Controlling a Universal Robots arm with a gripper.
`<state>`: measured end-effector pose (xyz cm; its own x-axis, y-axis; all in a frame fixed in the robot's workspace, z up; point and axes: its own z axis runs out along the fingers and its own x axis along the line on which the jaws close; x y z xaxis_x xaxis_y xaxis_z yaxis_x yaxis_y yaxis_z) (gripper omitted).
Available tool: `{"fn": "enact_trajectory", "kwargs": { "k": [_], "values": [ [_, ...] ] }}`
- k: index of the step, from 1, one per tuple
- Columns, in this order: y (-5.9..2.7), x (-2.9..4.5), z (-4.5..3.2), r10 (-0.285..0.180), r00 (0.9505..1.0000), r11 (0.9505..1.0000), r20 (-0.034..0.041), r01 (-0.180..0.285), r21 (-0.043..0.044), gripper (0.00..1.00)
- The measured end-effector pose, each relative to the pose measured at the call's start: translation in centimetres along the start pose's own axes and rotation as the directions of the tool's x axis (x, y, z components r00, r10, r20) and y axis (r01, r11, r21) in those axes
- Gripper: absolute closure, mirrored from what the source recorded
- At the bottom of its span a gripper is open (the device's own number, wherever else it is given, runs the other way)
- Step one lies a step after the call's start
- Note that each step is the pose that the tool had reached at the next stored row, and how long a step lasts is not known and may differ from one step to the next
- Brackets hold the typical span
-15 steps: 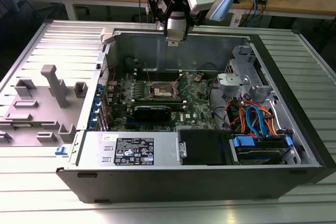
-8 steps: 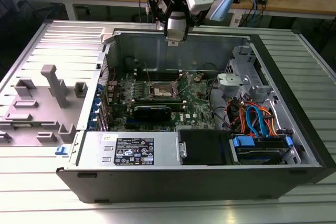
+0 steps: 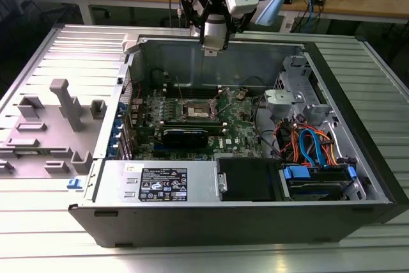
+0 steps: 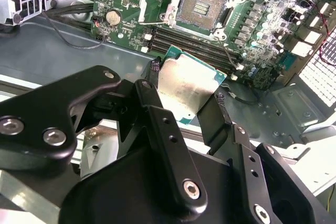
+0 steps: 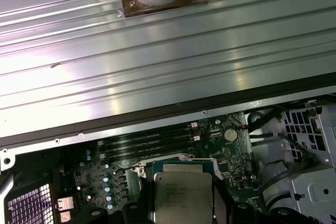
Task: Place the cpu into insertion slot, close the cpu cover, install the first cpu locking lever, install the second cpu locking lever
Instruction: 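Place the cpu into insertion slot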
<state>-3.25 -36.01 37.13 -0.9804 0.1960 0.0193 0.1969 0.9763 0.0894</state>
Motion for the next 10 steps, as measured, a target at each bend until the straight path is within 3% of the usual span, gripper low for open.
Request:
{"fn": "enact_trajectory", "kwargs": {
  "k": [10],
  "values": [
    [-0.89,-0.17,-0.01,0.018,0.9998,0.9998,0.0018,-0.018,0.0004,0.45]
  ]
}}
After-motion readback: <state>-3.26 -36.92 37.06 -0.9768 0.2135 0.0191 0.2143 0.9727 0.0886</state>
